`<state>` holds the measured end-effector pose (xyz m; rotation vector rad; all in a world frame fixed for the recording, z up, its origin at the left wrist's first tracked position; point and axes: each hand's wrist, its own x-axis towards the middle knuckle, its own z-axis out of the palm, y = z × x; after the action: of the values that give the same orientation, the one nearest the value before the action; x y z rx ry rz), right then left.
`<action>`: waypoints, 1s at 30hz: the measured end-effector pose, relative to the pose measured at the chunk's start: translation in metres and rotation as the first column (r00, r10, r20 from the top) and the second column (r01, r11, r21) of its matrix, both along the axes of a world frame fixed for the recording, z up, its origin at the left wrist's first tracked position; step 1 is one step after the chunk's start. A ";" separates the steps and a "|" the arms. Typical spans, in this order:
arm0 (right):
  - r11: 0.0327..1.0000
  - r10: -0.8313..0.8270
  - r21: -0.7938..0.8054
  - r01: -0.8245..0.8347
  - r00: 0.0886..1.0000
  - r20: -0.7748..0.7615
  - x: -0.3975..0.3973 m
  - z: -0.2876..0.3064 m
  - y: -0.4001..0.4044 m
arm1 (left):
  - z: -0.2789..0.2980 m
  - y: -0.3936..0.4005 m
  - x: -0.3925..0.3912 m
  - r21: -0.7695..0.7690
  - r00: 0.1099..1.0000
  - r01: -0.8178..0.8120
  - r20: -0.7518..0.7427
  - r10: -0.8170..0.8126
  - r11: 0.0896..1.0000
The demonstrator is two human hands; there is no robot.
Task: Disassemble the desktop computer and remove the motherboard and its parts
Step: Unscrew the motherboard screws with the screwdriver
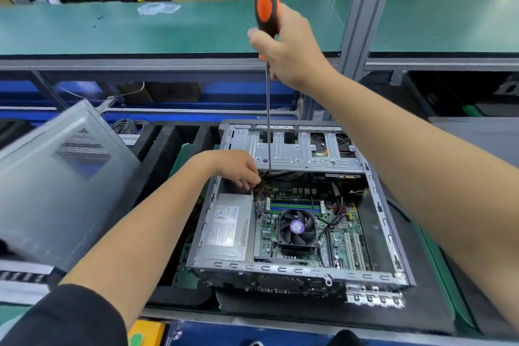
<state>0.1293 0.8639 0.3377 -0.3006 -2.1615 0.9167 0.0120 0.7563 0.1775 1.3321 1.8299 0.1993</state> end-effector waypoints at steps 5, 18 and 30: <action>0.999 0.036 -0.027 -0.034 0.995 0.088 0.005 -0.029 -0.010 | -0.008 -0.006 0.006 0.177 0.997 -0.054 0.064 0.043 0.983; 0.981 0.132 -0.171 -0.092 0.963 0.237 0.023 -0.101 -0.015 | -0.047 -0.009 0.029 0.122 0.995 -0.004 -0.094 0.016 0.993; 0.976 0.143 -0.193 -0.100 0.965 0.219 0.028 -0.115 -0.008 | -0.043 0.010 0.031 -0.426 0.964 0.194 -0.086 -0.253 0.884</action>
<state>0.1574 0.8560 0.2231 -0.3829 -2.3333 1.2038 0.0430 0.7665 0.1341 1.2580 1.6890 -0.3989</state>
